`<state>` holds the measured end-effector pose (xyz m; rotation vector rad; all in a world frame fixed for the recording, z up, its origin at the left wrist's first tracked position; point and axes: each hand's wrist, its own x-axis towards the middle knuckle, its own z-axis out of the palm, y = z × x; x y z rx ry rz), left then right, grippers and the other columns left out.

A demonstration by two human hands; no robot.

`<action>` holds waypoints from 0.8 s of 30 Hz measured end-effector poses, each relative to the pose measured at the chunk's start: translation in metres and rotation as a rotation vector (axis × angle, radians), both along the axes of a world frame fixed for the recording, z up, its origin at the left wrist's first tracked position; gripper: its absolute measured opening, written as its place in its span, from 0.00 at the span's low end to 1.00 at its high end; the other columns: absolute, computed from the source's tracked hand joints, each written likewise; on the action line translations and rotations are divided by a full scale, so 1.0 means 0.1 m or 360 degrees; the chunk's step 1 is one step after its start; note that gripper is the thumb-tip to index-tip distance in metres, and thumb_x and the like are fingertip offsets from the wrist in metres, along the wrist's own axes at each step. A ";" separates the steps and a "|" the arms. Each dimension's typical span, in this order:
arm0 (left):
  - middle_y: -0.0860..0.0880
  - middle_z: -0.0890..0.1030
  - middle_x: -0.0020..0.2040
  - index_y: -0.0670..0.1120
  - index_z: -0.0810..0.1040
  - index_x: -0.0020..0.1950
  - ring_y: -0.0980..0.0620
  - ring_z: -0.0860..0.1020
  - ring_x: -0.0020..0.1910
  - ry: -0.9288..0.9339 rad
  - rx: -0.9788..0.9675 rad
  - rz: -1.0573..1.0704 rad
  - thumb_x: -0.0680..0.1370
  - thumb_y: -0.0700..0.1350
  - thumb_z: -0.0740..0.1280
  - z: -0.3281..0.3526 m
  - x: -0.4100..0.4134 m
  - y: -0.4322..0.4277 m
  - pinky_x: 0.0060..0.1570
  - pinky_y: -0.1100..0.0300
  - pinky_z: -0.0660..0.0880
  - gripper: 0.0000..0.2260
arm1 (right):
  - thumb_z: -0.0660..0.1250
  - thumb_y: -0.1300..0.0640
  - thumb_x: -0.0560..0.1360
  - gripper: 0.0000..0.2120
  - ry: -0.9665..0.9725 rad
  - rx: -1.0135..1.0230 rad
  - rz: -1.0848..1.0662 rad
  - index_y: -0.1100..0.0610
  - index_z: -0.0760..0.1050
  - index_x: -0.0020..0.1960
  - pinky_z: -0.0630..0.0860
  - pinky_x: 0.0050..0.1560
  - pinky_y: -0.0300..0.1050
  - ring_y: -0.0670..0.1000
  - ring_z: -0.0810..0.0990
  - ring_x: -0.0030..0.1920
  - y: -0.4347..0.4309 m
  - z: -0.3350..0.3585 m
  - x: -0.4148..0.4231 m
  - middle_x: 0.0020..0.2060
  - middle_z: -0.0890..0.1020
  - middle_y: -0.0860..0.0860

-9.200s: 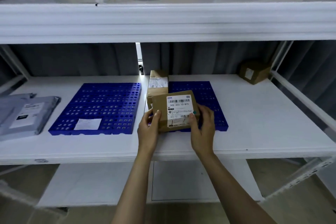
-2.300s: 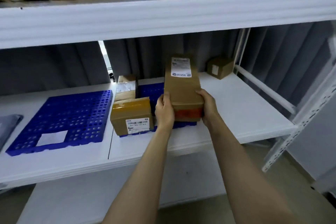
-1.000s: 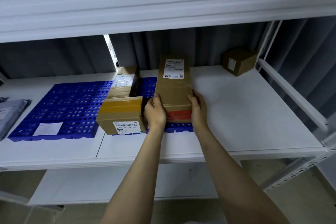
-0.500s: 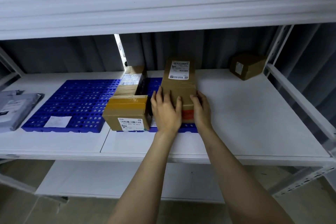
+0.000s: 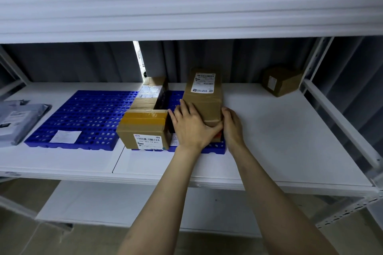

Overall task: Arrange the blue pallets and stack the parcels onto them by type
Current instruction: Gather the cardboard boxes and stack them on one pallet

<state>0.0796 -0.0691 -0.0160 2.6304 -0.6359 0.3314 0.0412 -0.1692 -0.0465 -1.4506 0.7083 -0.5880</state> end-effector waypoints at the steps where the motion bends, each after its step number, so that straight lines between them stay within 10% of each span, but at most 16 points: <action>1: 0.36 0.62 0.75 0.38 0.64 0.73 0.35 0.61 0.72 0.0010 0.0045 -0.0002 0.64 0.76 0.54 0.03 0.01 -0.01 0.74 0.42 0.46 0.52 | 0.59 0.39 0.70 0.24 0.0009 -0.0032 0.0013 0.51 0.78 0.59 0.79 0.56 0.52 0.49 0.82 0.52 0.00 0.01 0.01 0.52 0.83 0.49; 24: 0.38 0.57 0.76 0.40 0.66 0.71 0.37 0.60 0.71 0.0247 0.0106 -0.0329 0.75 0.64 0.62 0.24 0.07 0.32 0.68 0.48 0.64 0.34 | 0.61 0.55 0.79 0.16 0.0125 -0.0207 -0.0147 0.56 0.72 0.67 0.74 0.63 0.51 0.51 0.76 0.55 0.35 0.33 -0.14 0.61 0.78 0.53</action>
